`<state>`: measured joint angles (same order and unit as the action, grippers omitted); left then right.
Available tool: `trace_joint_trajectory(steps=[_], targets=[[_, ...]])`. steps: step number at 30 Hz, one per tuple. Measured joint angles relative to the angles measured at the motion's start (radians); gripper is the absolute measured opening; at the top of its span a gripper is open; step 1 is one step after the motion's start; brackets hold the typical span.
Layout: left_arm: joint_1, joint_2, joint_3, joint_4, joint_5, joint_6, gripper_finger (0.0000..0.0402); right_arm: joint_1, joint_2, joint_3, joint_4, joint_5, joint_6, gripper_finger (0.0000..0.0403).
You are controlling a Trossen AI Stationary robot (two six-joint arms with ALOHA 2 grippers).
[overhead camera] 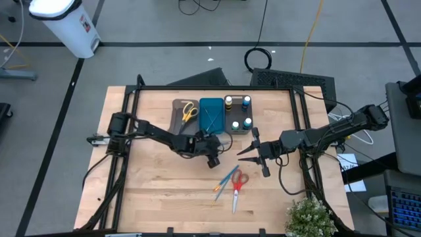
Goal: Pick & Place Paint Supplies
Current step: Put the blue paint brush into the blue bin
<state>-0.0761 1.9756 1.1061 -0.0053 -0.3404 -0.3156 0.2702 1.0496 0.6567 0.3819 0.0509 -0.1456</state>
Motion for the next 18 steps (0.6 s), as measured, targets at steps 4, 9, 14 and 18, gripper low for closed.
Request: trace_joint_trajectory(steps=[4, 9, 14, 18], targets=[[0.027, 0.026, 0.000, -0.009, 0.003, 0.001, 0.0208, 0.000, 0.000, 0.000, -0.005, 0.000, -0.001, 0.0073], [0.044, 0.030, 0.002, -0.023, 0.077, -0.006, 0.0206, 0.000, 0.000, 0.000, -0.006, 0.000, 0.000, 0.0073], [0.035, 0.032, 0.002, -0.029, 0.162, 0.000, 0.0161, 0.000, 0.000, 0.000, -0.007, 0.000, 0.000, 0.0073], [0.018, 0.032, 0.004, -0.068, 0.172, -0.001, 0.0092, 0.000, 0.000, 0.000, -0.006, 0.000, -0.001, 0.0073]])
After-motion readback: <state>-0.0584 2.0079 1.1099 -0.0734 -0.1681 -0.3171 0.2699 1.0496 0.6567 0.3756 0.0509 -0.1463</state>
